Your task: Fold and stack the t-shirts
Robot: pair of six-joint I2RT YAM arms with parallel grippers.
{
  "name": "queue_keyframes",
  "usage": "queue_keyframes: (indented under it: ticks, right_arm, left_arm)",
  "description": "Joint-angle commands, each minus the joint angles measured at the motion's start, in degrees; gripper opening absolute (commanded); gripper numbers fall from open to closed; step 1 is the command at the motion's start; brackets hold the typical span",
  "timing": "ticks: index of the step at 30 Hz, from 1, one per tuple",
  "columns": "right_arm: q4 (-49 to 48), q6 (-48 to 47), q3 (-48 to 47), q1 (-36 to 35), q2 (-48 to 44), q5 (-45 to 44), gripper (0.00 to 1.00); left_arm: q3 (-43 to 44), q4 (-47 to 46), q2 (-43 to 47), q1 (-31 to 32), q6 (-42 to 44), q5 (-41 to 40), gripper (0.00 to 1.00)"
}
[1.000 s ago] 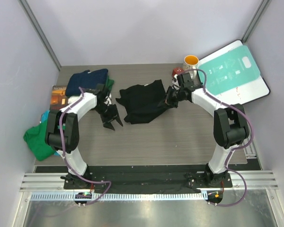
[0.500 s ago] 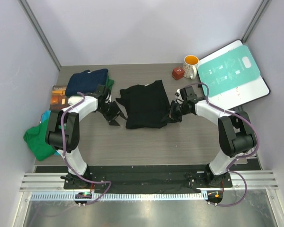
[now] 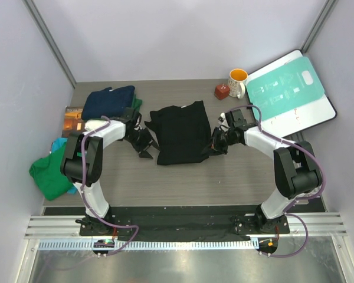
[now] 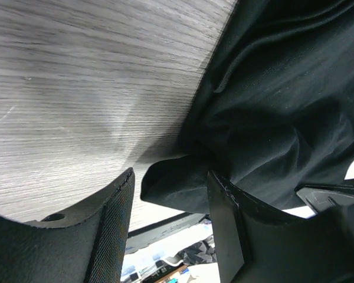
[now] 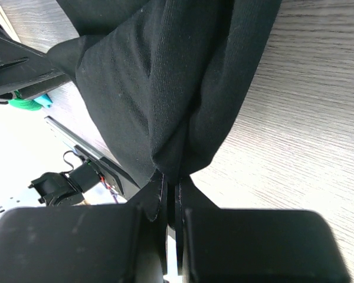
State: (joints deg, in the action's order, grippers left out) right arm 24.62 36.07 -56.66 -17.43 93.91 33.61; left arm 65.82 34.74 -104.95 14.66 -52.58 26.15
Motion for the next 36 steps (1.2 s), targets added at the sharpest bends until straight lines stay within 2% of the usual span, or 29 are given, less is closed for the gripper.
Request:
queue_keyframes:
  ticks: [1,7,12,24,36]
  right_arm:
    - [-0.5,-0.8,-1.6,0.0,0.8,1.6,0.01]
    - [-0.9,-0.7,-1.4,0.0,2.2,1.3,0.01]
    - [-1.1,-0.4,-0.9,-0.1,3.4,1.2,0.01]
    - [-1.5,0.1,-1.1,0.0,4.1,1.7,0.01]
    - [-1.5,0.0,-0.9,-0.1,4.4,1.9,0.01]
  left_arm:
    - [-1.2,-3.3,0.4,0.5,-0.2,3.2,0.53]
    - [-3.1,-4.3,0.8,1.3,-0.6,5.2,0.52]
    - [-4.6,-4.2,4.5,1.3,-1.2,6.9,0.51]
    - [-2.6,-2.8,5.8,1.3,-0.7,7.8,0.48]
    - [-2.7,-4.2,1.2,1.8,2.7,9.1,0.48]
